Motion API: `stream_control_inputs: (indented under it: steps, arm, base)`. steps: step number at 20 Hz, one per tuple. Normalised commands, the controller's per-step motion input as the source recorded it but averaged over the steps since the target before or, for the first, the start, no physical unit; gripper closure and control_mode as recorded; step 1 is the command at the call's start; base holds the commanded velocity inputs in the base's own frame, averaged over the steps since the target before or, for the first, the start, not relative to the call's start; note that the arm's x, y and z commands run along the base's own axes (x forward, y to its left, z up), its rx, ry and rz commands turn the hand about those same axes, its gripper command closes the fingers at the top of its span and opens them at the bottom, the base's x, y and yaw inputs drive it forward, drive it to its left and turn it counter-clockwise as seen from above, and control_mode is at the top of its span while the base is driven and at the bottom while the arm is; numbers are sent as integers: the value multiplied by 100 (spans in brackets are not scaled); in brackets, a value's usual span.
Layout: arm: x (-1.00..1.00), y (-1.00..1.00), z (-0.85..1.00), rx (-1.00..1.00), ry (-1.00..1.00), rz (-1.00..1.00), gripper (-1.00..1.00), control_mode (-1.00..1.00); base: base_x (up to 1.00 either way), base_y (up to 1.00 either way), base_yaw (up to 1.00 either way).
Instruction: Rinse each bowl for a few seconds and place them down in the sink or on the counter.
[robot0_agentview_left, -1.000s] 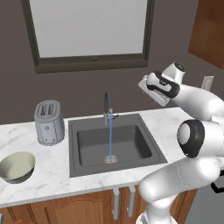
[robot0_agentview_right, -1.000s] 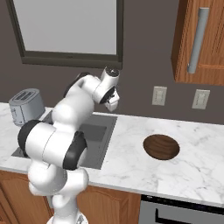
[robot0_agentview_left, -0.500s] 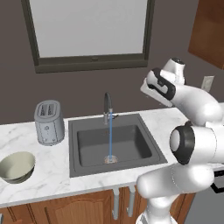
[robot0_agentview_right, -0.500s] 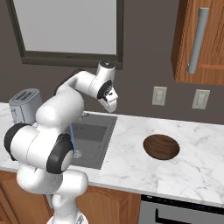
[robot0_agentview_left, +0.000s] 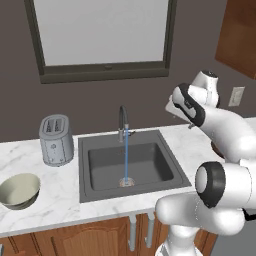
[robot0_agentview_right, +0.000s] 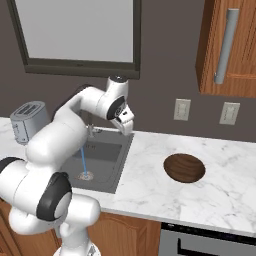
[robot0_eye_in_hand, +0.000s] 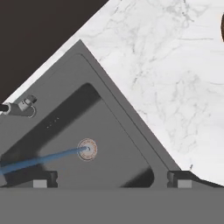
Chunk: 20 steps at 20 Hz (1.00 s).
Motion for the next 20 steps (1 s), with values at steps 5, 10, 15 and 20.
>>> stream_control_inputs:
  steps: [5, 10, 15, 20]
  arm:
    - [-20, -17, 0, -10, -1, 11, -100, -100]
    - [-6, -20, 0, -12, 1, 10, -100, -100]
    - [-3, -20, 0, -13, 2, 9, -100, -100]
    - [-3, -25, 0, -12, 4, 9, -100, -100]
  base:
    - [0, 0, 0]
    - [0, 0, 0]
    - [0, 0, 0]
    - [0, 0, 0]
